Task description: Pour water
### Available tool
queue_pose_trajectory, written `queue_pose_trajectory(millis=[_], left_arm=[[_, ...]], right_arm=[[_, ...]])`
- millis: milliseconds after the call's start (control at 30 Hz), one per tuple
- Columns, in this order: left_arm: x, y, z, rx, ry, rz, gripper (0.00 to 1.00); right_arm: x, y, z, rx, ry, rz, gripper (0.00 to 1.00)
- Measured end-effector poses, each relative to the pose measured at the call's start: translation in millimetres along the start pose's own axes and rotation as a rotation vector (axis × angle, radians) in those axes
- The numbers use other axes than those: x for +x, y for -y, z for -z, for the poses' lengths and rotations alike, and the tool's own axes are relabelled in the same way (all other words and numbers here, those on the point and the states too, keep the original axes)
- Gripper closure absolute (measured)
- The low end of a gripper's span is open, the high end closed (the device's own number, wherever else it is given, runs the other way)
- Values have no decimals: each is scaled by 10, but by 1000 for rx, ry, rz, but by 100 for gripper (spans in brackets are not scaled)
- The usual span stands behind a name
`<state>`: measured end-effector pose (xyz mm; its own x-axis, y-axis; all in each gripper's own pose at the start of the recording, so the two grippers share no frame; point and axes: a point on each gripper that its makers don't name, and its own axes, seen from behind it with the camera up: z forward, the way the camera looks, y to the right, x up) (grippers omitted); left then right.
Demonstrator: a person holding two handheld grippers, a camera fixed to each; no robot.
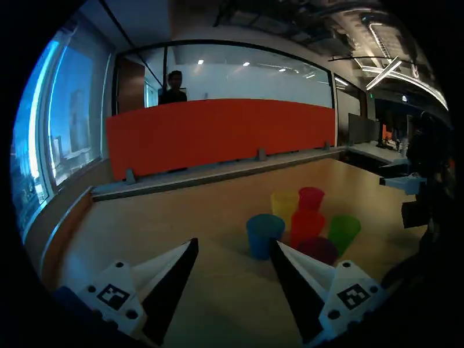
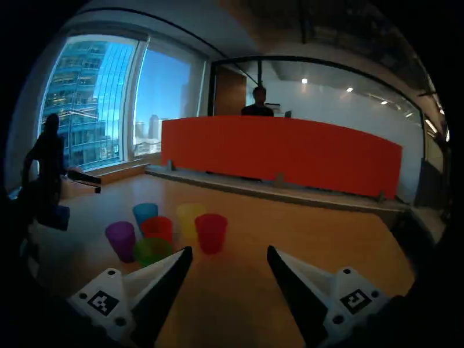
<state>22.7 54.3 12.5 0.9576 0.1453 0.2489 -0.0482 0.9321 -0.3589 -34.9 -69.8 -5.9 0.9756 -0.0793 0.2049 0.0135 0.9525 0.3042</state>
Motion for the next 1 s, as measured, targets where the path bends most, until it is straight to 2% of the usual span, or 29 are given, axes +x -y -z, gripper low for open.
queue_pose_trajectory(millis=[300, 500, 600, 800, 1000], left_arm=[[151, 64, 153, 98, -109, 51, 11], [177, 132, 228, 167, -157, 44, 11], [186, 177, 267, 202, -172, 45, 11], [185, 232, 290, 233, -196, 74, 11], [252, 284, 336, 264, -226, 55, 11]], right_arm=[[173, -336, 59, -142, -113, -5, 1], [200, -516, 102, -221, -157, -15, 1], [232, -563, 129, -248, -178, -21, 1], [342, -639, 172, -295, -232, -34, 1], [376, -649, 172, -304, -238, -38, 1]])
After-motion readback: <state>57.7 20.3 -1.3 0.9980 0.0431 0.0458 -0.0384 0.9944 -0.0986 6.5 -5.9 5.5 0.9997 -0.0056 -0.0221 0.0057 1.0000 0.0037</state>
